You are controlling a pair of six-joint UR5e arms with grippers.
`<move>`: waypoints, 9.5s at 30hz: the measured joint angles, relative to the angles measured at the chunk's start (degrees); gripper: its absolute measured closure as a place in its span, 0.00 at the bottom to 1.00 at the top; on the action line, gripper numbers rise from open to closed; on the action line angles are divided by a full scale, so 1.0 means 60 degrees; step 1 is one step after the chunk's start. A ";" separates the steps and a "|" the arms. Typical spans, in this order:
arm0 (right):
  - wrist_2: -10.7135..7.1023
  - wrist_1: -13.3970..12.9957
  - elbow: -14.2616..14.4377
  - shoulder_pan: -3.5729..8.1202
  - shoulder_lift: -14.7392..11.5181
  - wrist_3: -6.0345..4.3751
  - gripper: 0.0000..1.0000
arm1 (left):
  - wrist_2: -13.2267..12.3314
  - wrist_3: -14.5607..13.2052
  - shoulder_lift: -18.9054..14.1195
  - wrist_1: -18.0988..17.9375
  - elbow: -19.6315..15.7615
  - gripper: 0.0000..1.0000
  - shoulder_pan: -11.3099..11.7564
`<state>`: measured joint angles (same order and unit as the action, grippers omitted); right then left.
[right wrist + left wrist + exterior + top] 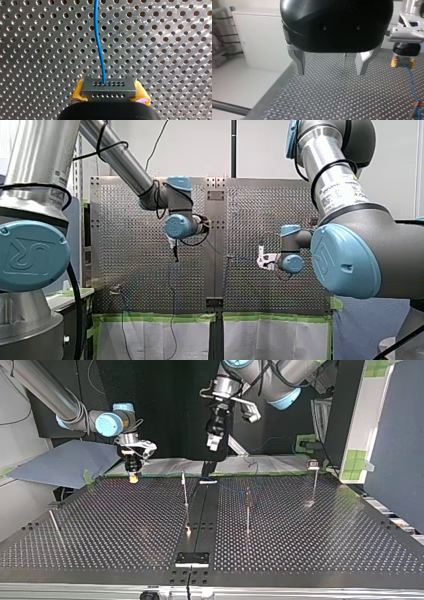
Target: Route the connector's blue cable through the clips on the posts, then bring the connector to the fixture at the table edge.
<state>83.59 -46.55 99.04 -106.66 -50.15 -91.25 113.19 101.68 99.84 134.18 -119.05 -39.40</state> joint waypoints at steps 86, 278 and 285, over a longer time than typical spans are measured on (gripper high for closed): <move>0.2261 0.2037 -0.0274 0.1344 -0.3436 -0.0099 1.00 | -0.0004 -0.0174 0.1020 -0.2235 -0.3564 0.01 0.0269; -0.3385 0.3716 -0.2243 0.3631 -0.2024 0.0352 1.00 | 0.0213 -0.0395 0.1027 -0.1359 -0.3083 0.01 0.0406; -0.3383 0.3644 -0.2243 0.3626 -0.2001 0.0351 1.00 | 0.0213 -0.0395 0.1027 -0.1356 -0.3069 0.01 0.0410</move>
<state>63.30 -24.69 85.58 -84.91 -62.16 -89.14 114.47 99.31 106.00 126.05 -137.46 -36.94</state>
